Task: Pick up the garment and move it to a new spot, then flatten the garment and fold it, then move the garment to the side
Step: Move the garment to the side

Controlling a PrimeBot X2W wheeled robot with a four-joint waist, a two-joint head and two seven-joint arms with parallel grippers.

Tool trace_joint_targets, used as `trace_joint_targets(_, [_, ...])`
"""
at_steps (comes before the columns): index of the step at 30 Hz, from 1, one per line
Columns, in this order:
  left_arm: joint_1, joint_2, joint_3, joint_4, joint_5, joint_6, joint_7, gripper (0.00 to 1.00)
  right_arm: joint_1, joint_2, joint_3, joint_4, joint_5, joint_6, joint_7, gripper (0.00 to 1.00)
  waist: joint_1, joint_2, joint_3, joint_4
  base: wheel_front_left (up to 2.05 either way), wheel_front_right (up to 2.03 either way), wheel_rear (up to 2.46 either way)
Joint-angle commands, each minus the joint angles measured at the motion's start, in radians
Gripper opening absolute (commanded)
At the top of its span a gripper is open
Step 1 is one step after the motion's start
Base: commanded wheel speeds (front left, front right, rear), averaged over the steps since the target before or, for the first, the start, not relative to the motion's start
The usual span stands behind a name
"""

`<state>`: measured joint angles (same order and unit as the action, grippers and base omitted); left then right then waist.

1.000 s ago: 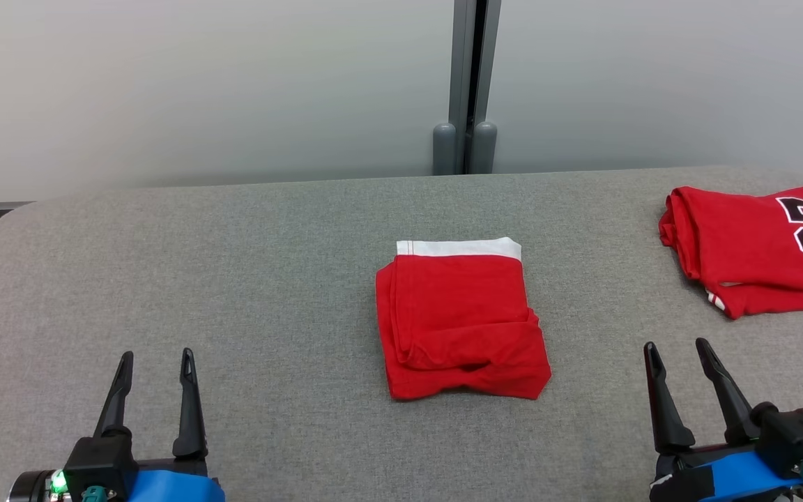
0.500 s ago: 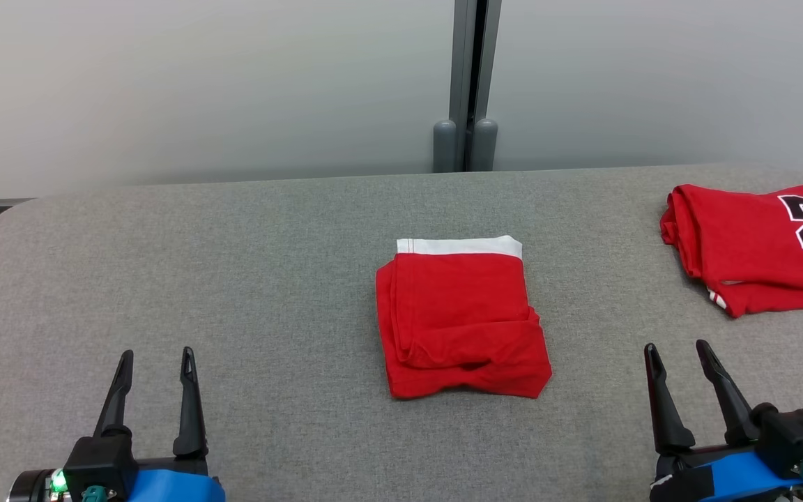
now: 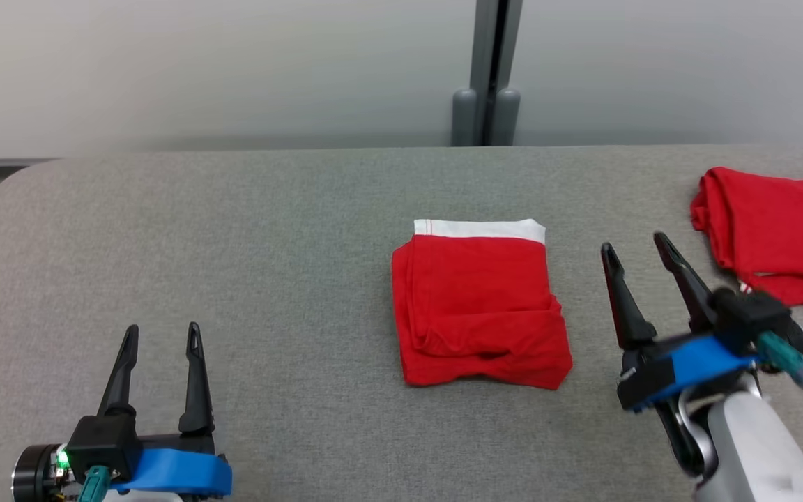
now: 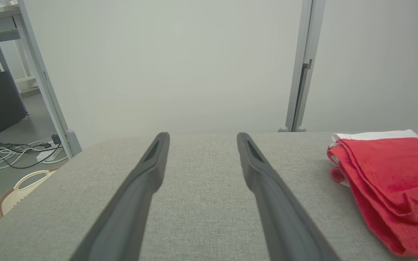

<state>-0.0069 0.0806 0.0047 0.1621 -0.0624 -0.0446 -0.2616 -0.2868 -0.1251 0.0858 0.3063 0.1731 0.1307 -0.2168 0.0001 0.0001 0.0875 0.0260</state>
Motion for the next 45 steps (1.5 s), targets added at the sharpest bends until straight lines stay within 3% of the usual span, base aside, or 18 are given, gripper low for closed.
trace_joint_targets(1, [-0.020,-0.001,-0.002,0.000,-0.007,-0.004,-0.005,1.00,-0.033,-0.013,0.007,0.023,0.003,0.000,0.012,1.00,-0.0001,-0.0001,0.019,0.018,0.00,0.00,0.00])
trace_joint_targets(14, [-0.077,-0.016,-0.028,0.013,-0.022,-0.001,-0.005,1.00,-0.217,-0.045,0.091,0.400,0.030,0.000,0.070,1.00,-0.0001,-0.0001,0.103,0.112,0.00,0.00,0.00])
trace_joint_targets(28, [-0.111,-0.021,-0.036,0.035,-0.018,-0.016,-0.005,1.00,-0.294,0.006,0.198,0.702,0.130,0.000,0.036,1.00,-0.0001,-0.0001,0.127,0.138,0.00,0.00,0.00])
trace_joint_targets(30, [-0.109,-0.022,-0.033,0.038,-0.021,-0.013,-0.005,1.00,-0.298,0.012,0.217,0.714,0.160,0.001,0.025,0.00,-0.0001,-0.0001,0.122,0.134,0.00,0.00,0.00])
trace_joint_targets(37, [-0.085,-0.024,-0.024,0.035,-0.027,-0.011,-0.005,1.00,-0.310,-0.025,0.261,0.694,0.226,0.000,-0.025,0.00,-0.0001,-0.0001,0.109,0.091,0.00,0.00,0.00])
trace_joint_targets(45, [-0.107,-0.020,-0.015,0.011,-0.019,-0.016,-0.005,1.00,-0.292,-0.105,0.316,0.598,0.282,0.000,-0.047,0.00,-0.0001,-0.0001,0.153,-0.046,0.00,0.00,0.00])
